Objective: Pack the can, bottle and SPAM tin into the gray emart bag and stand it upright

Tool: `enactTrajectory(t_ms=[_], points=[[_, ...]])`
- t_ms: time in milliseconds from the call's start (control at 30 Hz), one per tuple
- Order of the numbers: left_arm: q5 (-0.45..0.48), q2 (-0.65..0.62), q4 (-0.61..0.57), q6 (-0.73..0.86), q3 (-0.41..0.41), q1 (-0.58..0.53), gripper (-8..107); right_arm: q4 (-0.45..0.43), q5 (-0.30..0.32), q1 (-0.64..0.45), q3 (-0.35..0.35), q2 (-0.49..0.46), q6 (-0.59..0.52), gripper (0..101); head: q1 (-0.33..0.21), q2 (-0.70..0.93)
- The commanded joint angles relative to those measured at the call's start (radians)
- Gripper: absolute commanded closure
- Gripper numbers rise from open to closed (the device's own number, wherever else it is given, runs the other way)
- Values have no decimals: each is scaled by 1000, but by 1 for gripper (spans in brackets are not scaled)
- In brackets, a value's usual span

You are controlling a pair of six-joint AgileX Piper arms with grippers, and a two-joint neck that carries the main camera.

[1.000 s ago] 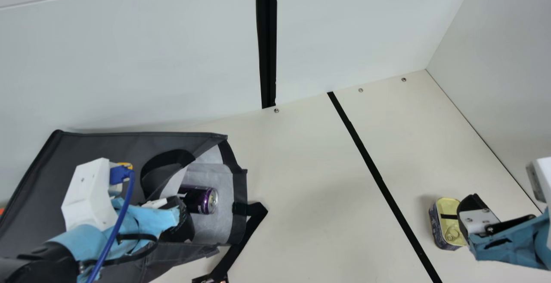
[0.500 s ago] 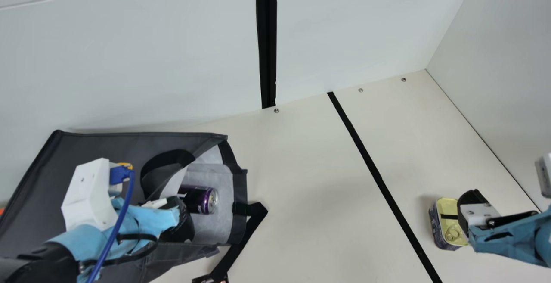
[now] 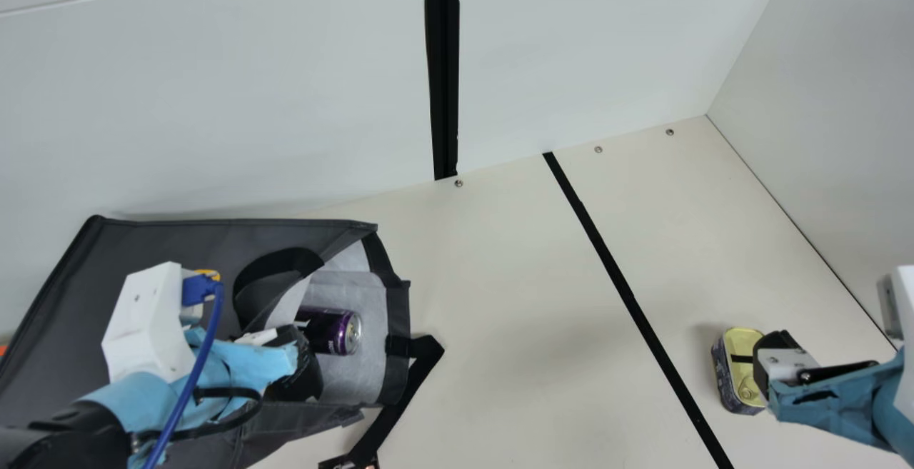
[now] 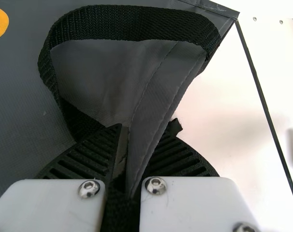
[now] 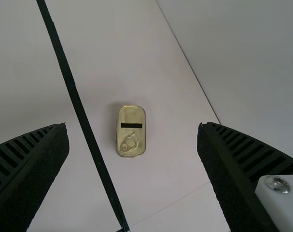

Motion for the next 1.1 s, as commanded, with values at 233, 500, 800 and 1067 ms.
enactTrajectory(t_ms=[233, 500, 800, 1067], points=[[0, 0, 0, 0, 0, 0, 107, -28, 0, 43, 45, 15, 58, 6, -23, -1], [0, 0, 0, 0, 0, 0, 107, -61, 0, 96, 71, 38, 113, 6, -23, -1], [0, 0, 0, 0, 0, 0, 107, -91, 0, 160, 98, 64, 181, 6, -23, -1], [0, 0, 0, 0, 0, 0, 107, -105, 0, 198, 124, 78, 230, 6, -23, -1]])
